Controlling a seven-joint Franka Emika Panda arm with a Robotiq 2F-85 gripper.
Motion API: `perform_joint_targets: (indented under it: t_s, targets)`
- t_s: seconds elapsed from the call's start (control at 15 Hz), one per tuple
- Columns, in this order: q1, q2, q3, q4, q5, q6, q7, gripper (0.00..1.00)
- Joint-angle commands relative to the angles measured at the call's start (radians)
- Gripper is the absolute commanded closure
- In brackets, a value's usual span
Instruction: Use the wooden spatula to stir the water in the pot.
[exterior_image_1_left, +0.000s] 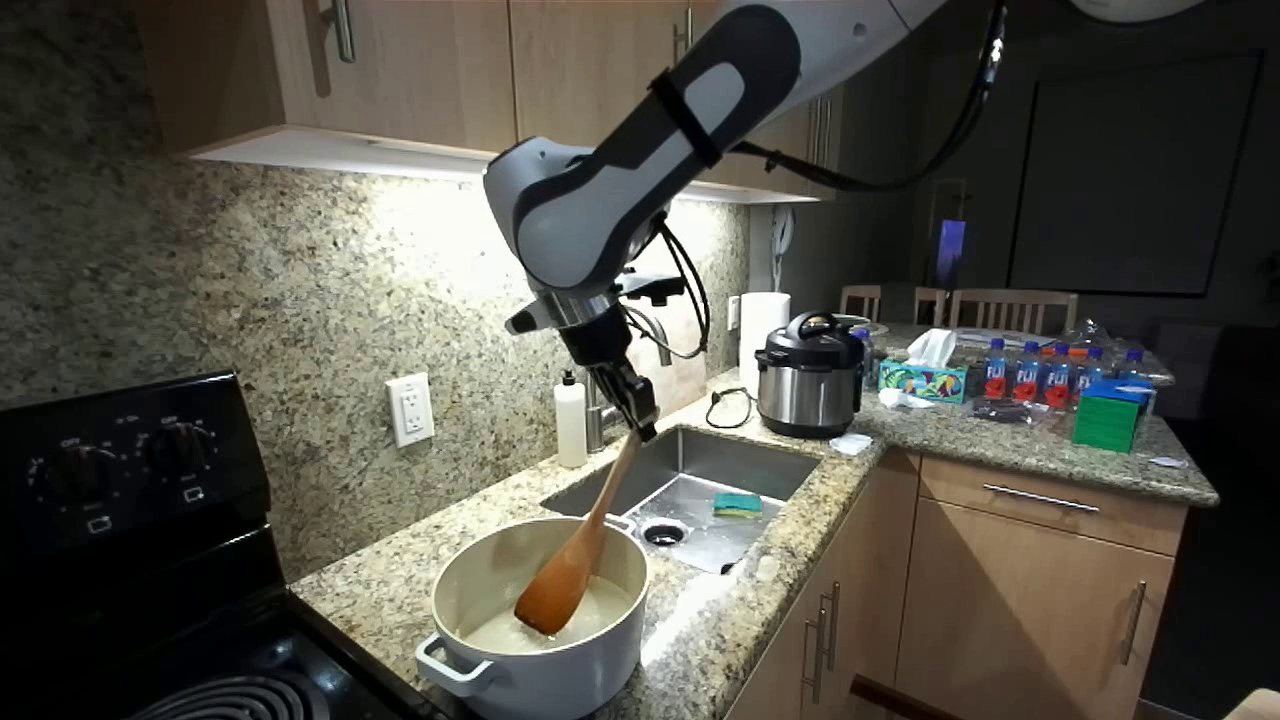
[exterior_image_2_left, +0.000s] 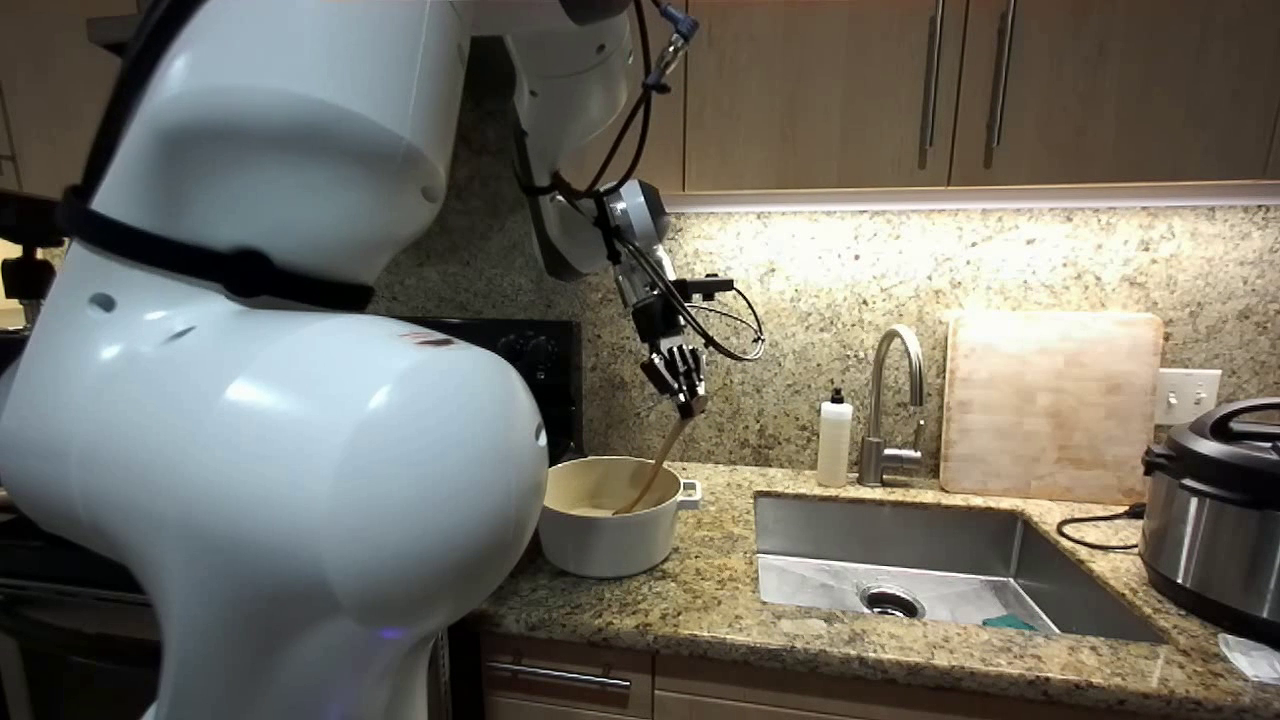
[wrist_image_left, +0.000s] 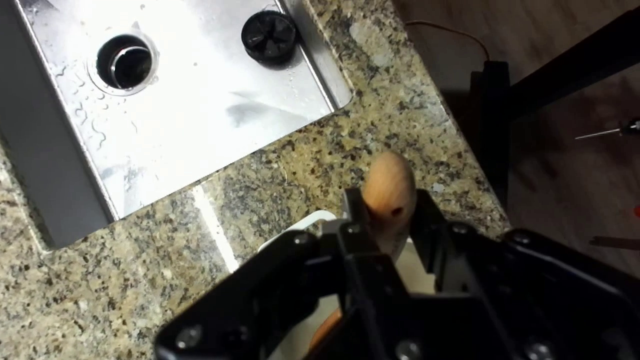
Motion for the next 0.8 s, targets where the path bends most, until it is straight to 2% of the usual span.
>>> perform_joint_targets:
  t_s: [0.0, 0.4, 0.73]
  targets:
    - [0.008, -0.1, 0.01, -0.098, -0.031, -0.041, 0.063, 0.93]
    - [0.01, -0.067, 0.033, -0.098, -0.025, -0.086, 0.009, 0.93]
    - [0.024, 0.039, 0.055, -0.014, -0.026, -0.065, -0.032, 0.93]
